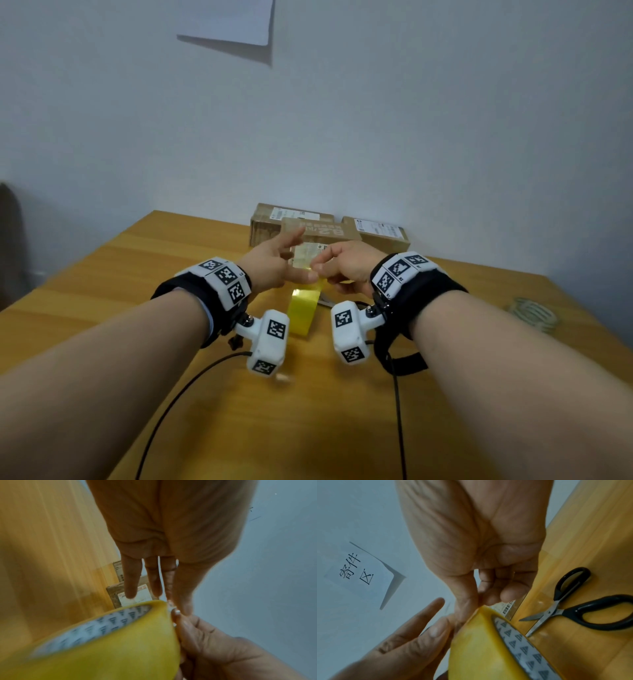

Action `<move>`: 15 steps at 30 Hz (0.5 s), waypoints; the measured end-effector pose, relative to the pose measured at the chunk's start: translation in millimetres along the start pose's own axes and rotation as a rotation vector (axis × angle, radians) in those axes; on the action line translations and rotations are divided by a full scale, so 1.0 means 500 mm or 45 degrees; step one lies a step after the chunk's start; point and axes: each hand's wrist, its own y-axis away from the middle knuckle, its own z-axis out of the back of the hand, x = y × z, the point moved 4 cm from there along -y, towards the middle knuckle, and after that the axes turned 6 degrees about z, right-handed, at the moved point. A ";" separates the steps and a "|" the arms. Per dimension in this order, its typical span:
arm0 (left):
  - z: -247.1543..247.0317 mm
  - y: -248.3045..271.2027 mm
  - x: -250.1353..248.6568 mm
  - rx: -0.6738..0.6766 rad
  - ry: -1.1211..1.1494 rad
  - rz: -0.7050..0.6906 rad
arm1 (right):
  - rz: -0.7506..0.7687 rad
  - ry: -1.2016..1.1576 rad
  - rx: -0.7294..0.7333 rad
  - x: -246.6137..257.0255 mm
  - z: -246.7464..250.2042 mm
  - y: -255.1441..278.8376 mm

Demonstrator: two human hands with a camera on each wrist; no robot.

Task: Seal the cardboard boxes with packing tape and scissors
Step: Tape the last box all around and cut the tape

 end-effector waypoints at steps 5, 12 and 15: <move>-0.032 0.000 0.019 0.211 -0.277 0.207 | 0.055 -0.012 0.040 0.007 0.006 0.010; -0.039 -0.011 -0.004 -0.090 -0.732 0.149 | -0.068 -0.020 -0.105 -0.001 0.033 0.013; -0.037 -0.007 -0.022 -0.179 -0.803 0.076 | -0.165 -0.040 -0.107 -0.004 0.035 0.013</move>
